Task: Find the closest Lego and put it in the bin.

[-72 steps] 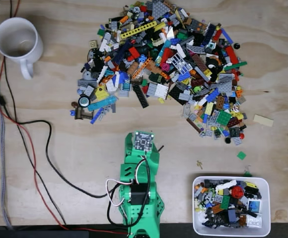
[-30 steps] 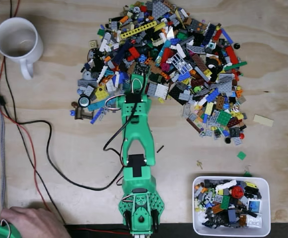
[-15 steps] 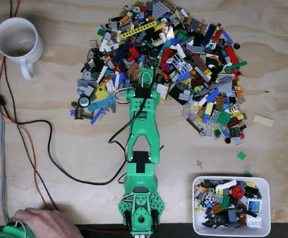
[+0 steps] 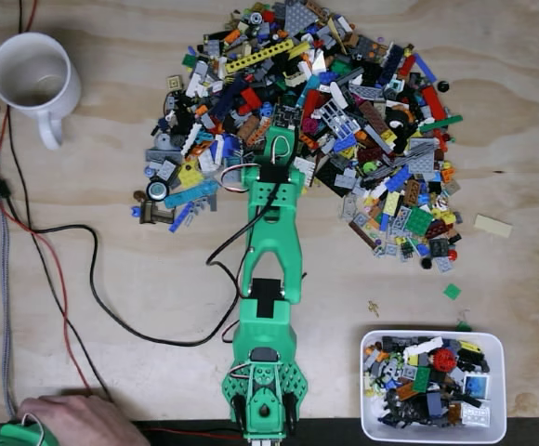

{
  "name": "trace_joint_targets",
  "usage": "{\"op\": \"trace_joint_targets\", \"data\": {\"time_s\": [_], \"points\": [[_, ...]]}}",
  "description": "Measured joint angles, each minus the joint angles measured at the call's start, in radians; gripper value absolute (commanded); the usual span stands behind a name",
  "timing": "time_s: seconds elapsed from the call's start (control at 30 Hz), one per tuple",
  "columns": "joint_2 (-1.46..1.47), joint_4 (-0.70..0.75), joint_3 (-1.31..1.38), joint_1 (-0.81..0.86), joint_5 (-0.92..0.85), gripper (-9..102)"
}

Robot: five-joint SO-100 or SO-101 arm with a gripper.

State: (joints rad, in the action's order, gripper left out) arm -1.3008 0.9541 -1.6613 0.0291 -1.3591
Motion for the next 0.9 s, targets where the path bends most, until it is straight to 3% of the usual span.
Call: {"op": "trace_joint_targets", "data": {"time_s": [0.2, 0.4, 0.53, 0.9], "points": [[-0.008, 0.057, -0.049, -0.041, 0.026, 20], [-0.110, 0.049, -0.193, -0.114, 0.035, 14], [-0.121, 0.011, -0.207, -0.137, 0.032, 16], [-0.121, 0.052, -0.199, -0.055, -0.009, 17]]}}
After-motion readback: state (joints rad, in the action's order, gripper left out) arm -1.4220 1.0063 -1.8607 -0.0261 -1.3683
